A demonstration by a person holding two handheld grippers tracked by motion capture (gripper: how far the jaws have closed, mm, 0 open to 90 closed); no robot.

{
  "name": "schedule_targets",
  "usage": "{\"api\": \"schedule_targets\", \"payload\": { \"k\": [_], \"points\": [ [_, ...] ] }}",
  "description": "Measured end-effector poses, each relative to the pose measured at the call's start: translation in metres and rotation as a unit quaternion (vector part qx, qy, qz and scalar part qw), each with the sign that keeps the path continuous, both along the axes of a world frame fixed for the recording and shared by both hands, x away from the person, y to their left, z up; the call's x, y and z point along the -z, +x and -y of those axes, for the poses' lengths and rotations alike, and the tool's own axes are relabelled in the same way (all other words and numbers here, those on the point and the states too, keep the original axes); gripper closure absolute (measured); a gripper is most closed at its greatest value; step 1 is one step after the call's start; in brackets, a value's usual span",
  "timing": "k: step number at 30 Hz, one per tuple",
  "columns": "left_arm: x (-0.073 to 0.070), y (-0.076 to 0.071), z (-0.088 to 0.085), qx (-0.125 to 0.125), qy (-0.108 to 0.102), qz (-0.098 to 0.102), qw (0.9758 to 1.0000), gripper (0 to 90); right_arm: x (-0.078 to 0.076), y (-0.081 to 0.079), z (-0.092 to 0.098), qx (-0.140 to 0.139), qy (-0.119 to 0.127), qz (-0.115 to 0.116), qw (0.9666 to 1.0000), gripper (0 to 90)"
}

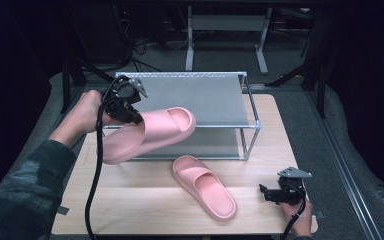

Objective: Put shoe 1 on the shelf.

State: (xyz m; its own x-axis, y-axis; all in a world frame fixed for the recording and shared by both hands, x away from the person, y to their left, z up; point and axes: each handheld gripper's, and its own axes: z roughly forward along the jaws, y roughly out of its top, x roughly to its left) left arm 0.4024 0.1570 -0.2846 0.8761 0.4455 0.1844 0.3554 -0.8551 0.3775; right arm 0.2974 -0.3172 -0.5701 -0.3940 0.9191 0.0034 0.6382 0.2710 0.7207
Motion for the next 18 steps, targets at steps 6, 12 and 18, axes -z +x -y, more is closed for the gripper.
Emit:
{"api": "schedule_targets", "payload": {
  "k": [6,12,18],
  "points": [
    [-0.005,0.008,0.008,-0.029,0.001,0.003,0.9996,83.7,0.0,0.0,0.0,0.0,0.0,0.0,1.0,6.2],
    [-0.012,0.019,0.015,-0.071,-0.005,0.006,0.9974,83.7,0.0,0.0,0.0,-0.001,0.0,0.0,1.0,6.3],
    [-0.019,0.03,0.021,-0.116,-0.015,0.008,0.9932,83.7,0.0,0.0,0.0,0.0,0.0,0.0,1.0,6.3]
  ]
}}
